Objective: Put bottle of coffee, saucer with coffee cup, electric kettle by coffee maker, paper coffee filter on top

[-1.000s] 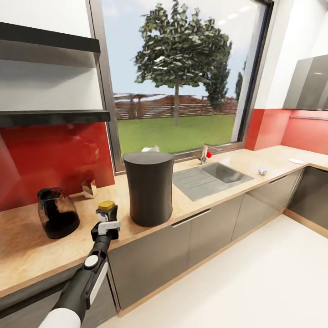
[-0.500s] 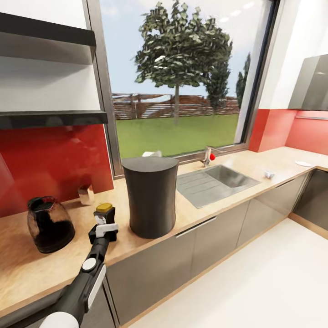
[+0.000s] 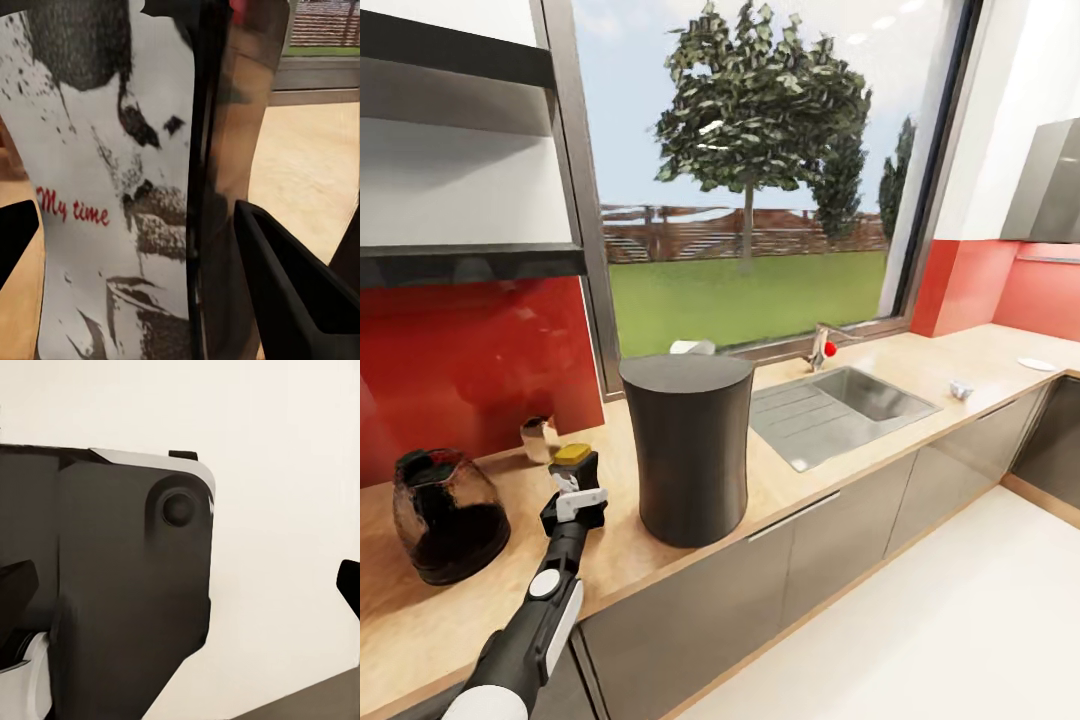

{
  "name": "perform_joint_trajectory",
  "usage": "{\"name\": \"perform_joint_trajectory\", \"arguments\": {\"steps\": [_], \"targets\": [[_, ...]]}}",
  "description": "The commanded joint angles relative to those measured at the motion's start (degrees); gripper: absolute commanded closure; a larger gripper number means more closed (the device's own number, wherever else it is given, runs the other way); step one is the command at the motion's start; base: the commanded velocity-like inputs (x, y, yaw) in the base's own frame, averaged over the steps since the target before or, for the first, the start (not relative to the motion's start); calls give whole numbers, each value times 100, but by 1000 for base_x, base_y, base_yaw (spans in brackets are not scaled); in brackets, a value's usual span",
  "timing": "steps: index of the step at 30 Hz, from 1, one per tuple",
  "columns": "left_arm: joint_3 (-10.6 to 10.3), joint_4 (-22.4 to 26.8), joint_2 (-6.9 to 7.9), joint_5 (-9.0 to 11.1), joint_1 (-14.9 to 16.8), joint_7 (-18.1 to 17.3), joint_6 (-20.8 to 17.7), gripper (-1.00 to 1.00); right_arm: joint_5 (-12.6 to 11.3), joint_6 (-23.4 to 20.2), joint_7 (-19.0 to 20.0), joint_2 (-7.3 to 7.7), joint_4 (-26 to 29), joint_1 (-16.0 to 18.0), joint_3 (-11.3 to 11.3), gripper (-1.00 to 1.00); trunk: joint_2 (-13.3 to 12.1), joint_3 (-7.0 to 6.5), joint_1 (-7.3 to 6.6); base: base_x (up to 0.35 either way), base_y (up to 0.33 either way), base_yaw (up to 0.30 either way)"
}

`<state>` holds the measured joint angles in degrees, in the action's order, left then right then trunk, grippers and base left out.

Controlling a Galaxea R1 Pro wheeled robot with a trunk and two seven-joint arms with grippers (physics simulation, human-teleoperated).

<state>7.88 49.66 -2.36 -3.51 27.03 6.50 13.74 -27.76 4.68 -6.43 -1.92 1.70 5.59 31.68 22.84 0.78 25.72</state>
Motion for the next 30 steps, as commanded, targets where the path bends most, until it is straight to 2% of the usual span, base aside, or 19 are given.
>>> {"name": "perform_joint_trajectory", "arguments": {"steps": [1, 5, 13, 18, 22, 26, 30], "targets": [[11, -6, -4, -47, 4, 18, 15, 100, -49, 16, -17, -2, -3, 3, 49, -100, 8, 8, 6, 330, 0, 0], [13, -9, -3, -59, -1, 18, 21, 100, -45, 15, -17, -2, -3, 3, 49, -100, 8, 8, 6, 313, -23, 0], [3, -10, -2, -84, -61, 1, 25, 100, -45, 15, -15, -2, -3, 3, 49, -100, 8, 8, 6, 50, -13, 0], [-14, -9, -2, -88, -116, 5, 32, 100, -30, 15, -16, -2, -3, 3, 53, -100, 8, 8, 6, 204, -136, 0], [-30, 46, 100, -114, -127, -7, 24, 100, -38, 144, 1, -118, 128, 11, 54, -100, 8, 8, 6, 0, 0, 0], [-50, -63, 179, -184, -144, 1, 129, 100, -40, 272, 1, -110, 184, 12, 38, -100, 8, 8, 6, 0, 0, 0], [-54, -55, 189, -192, -145, 4, 129, 100, -43, 400, 1, -108, 189, 12, 35, -100, 8, 8, 6, 0, 0, 0]]}}
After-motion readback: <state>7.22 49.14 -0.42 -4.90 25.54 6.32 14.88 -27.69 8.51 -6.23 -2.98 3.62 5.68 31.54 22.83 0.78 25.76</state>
